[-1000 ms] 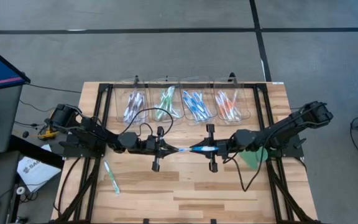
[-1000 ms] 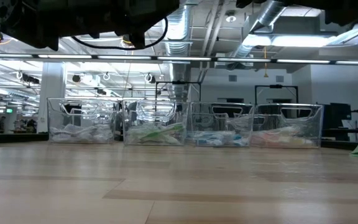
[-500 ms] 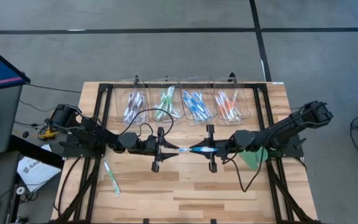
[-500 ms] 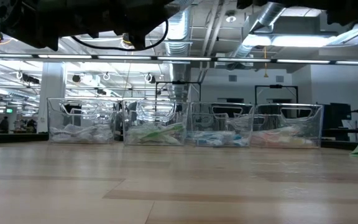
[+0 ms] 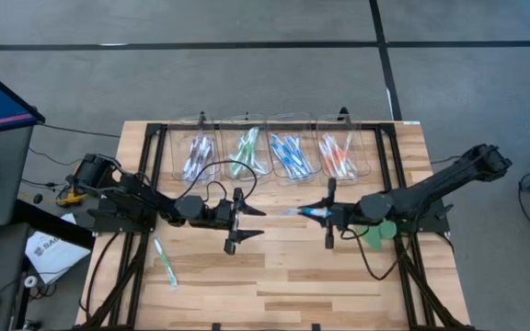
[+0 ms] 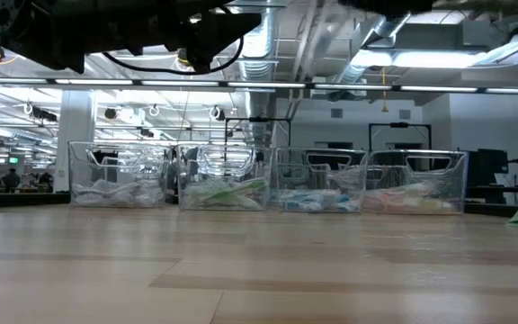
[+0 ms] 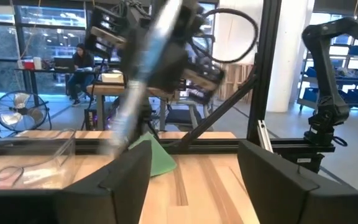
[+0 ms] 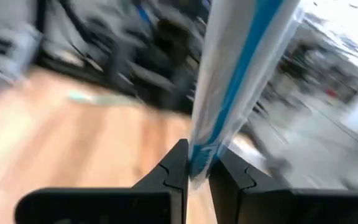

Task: Pick & Place Toothbrushes
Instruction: Put the blue toothbrush into the middle right transparent bin

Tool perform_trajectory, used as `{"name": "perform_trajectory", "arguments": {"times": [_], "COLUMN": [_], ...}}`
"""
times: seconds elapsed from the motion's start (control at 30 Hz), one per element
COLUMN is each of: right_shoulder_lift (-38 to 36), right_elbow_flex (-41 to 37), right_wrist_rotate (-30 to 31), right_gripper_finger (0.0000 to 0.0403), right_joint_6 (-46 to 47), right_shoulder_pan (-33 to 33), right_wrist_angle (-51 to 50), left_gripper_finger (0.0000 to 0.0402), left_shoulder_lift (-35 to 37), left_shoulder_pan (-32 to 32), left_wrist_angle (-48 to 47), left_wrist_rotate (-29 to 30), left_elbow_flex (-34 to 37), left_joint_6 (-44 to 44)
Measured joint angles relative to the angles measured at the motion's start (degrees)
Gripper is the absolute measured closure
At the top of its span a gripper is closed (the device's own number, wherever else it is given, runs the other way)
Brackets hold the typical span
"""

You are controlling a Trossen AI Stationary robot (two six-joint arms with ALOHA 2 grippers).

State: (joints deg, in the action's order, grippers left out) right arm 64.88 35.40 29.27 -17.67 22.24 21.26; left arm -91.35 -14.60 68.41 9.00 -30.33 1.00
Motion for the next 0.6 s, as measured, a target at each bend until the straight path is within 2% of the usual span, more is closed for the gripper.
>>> {"name": "perform_trajectory", "arguments": {"times": [0.1,0.23,0.4,0.5,0.6], "right_shoulder_lift": [-4.4,-8.6,-6.4,-1.4,6.1], "right_elbow_flex": [1.0,7.2,18.0,23.5,28.9], "right_wrist_rotate": [6.3,5.5,-7.0,-18.3,-28.7], "right_gripper_finger": [0.0369,0.0369,0.0369,0.0369,0.0369], "right_joint_6": [1.3,7.1,17.5,20.0,21.5], "right_shoulder_pan": [-1.7,-9.1,-25.5,-35.7,-43.3], "right_wrist_angle": [-9.8,-22.5,-42.0,-48.2,-52.4], "left_gripper_finger": [0.0167,0.0171,0.0175,0.0176,0.0176], "left_shoulder_lift": [0.0,0.3,1.8,4.2,7.9], "left_shoulder_pan": [0.1,1.5,3.8,4.1,4.0], "left_wrist_angle": [-0.2,-0.4,-0.2,-0.3,-0.3], "left_wrist_rotate": [0.0,0.1,0.2,0.2,0.1], "left_elbow_flex": [0.9,3.6,7.4,10.4,13.6], "left_joint_6": [0.6,-0.6,1.1,5.0,7.9]}}
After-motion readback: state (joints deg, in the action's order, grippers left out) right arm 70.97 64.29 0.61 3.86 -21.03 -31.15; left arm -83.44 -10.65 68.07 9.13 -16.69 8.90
